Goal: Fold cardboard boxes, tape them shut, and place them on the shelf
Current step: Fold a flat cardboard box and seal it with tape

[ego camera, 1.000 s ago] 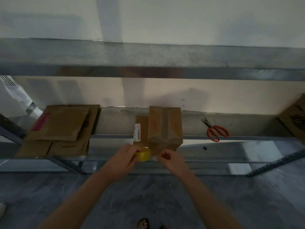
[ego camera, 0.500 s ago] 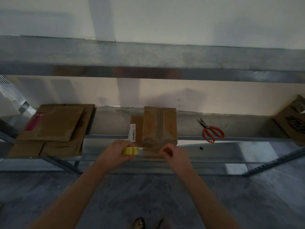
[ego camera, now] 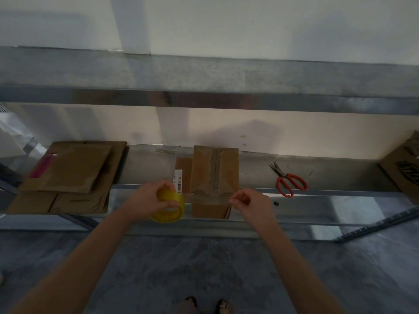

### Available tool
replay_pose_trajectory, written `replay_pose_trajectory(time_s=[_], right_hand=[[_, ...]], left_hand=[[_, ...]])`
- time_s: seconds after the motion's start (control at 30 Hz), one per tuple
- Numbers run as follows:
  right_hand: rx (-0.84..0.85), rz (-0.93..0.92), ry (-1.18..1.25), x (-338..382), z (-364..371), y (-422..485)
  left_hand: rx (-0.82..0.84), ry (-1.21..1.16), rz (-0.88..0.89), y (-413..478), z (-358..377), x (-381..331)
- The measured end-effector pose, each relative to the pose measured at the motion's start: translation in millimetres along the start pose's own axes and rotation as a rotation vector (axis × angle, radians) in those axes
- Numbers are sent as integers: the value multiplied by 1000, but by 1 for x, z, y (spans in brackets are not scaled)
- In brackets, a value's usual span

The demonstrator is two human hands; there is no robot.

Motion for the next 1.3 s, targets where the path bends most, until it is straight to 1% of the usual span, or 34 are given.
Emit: replay_pose_trajectory(time_s=[0.07,0.17,0.2,0.23,0.33,0.4,0.43,0.47,0.6,0.7,0.77,1.13,1.23,1.3], right_hand=[[19,-1,-22,-3,-1,1],[4,6,-20,-10,-8,2],[10,13,-37,-13,-9,3],[14,19,-63,-16,-9,4],[-18,44,-79,-26,-16,14],[-24,55,-72,-35,-20,20],[-16,66,-64,-42,-20,23],[-8,76,-47,-47,-19,24],[-5,67,29,-61,-7,25],[43,116,107,-67,0,28],[40,136,130,-70,2,33],[36,163,176,-75,12,53],[44,161,239,-79,16,57],[47,175,335,-82,18,61]], left_hand=[[19,69,6,-2,0,6],[28,345,25,-3,4,17],[24,388,39,-3,5,19],[23,355,44,-3,6,17],[76,94,46,-1,12,7],[114,-6,52,1,15,4],[127,-19,50,3,17,5],[133,-6,39,5,18,8],[107,182,-19,14,21,21],[102,218,-33,22,25,23],[92,250,-38,27,27,23],[120,284,-96,45,33,36],[148,256,-108,49,38,43],[164,236,-122,51,40,46]])
Point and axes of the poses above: each hand's wrist, its own y-axis towards the middle knuckle, its own z-axis out of the palm, x = y × z, the point moved 6 cm from there along y, towards the middle knuckle, and after that the axes turned 6 degrees about z, right-handed, at the moved point
